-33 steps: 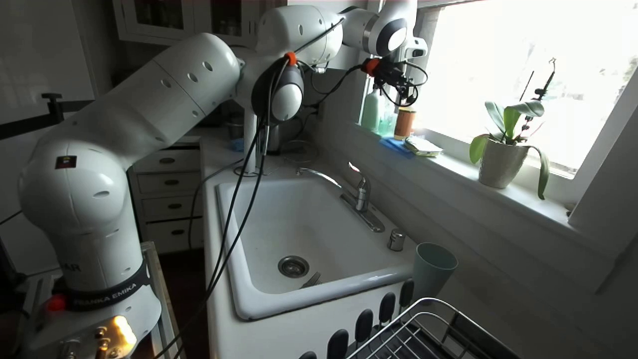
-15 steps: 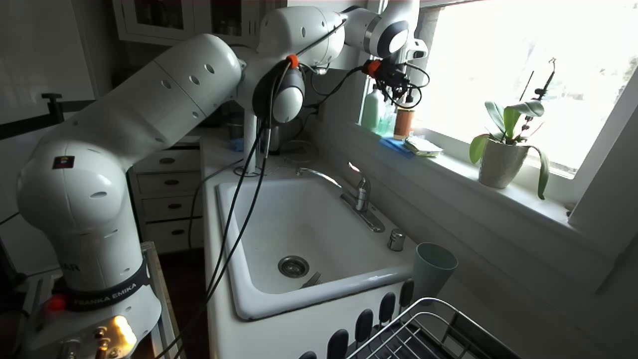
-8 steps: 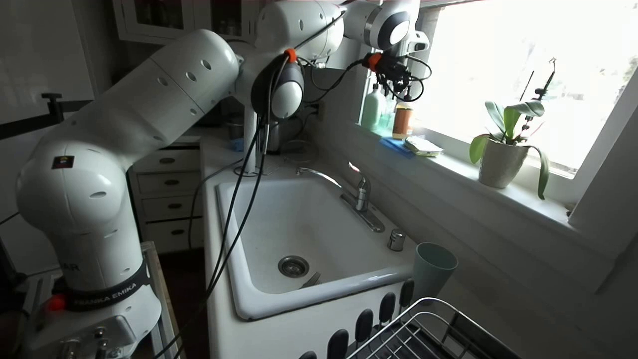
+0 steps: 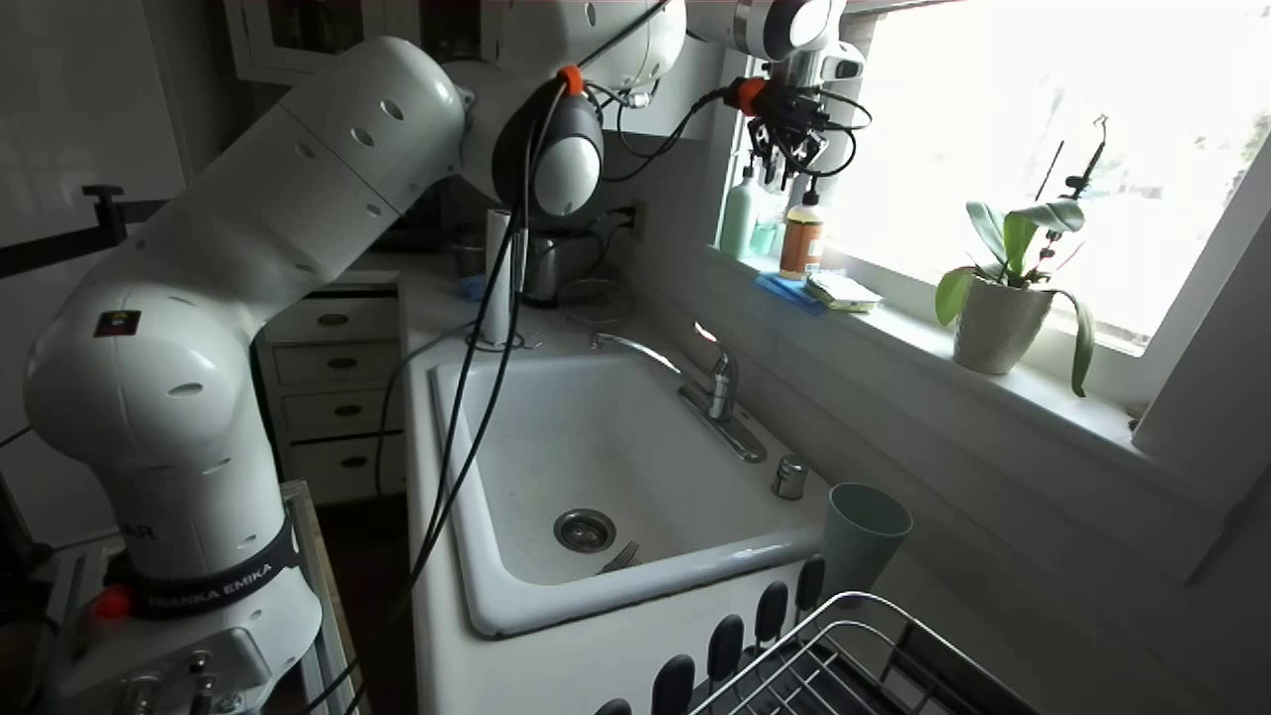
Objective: Move the orange bottle to the left then move the clear bottle to the right
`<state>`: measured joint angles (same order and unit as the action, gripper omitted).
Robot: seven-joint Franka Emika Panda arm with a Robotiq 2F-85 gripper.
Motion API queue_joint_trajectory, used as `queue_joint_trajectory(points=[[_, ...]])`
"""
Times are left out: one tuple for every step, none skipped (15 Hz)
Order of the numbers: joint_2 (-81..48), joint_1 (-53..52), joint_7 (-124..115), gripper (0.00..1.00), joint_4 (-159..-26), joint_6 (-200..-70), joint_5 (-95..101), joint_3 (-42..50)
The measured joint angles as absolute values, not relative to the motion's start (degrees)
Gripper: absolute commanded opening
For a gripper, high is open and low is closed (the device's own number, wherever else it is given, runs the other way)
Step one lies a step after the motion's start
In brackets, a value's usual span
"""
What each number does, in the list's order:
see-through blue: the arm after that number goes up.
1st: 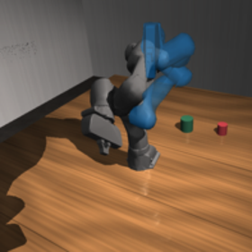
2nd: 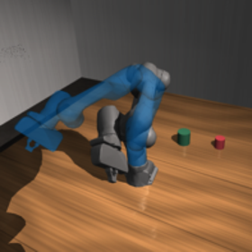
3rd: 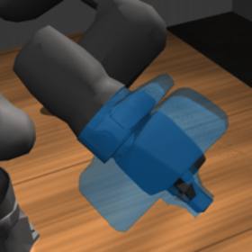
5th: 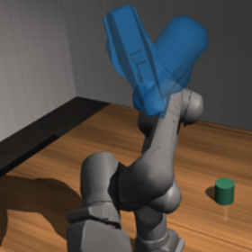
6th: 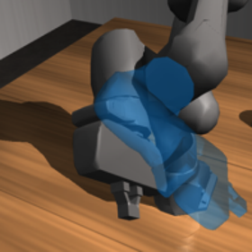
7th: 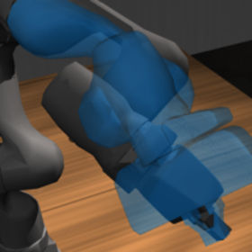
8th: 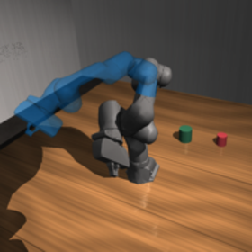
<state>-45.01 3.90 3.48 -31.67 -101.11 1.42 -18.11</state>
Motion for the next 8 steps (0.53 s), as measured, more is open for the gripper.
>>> queue_joint_trajectory(points=[[-44.7, 4.1, 3.5, 0.08, -31.7, -99.7, 1.4, -18.1], [-44.5, 4.3, 3.5, 0.08, -31.7, -98.1, 1.4, -18.1], [-44.2, 4.4, 3.5, 0.08, -31.8, -96.7, 1.4, -18.1], [-44.0, 4.5, 3.5, 0.08, -31.9, -95.3, 1.4, -18.1], [-43.9, 4.6, 3.5, 0.08, -32.1, -94.0, 1.4, -18.1], [-43.7, 4.7, 3.5, 0.08, -32.3, -93.0, 1.4, -18.2], [-43.6, 4.8, 3.5, 0.08, -32.6, -92.0, 1.3, -18.3], [-43.4, 5.0, 3.5, 0.08, -32.9, -91.2, 1.2, -18.6]])
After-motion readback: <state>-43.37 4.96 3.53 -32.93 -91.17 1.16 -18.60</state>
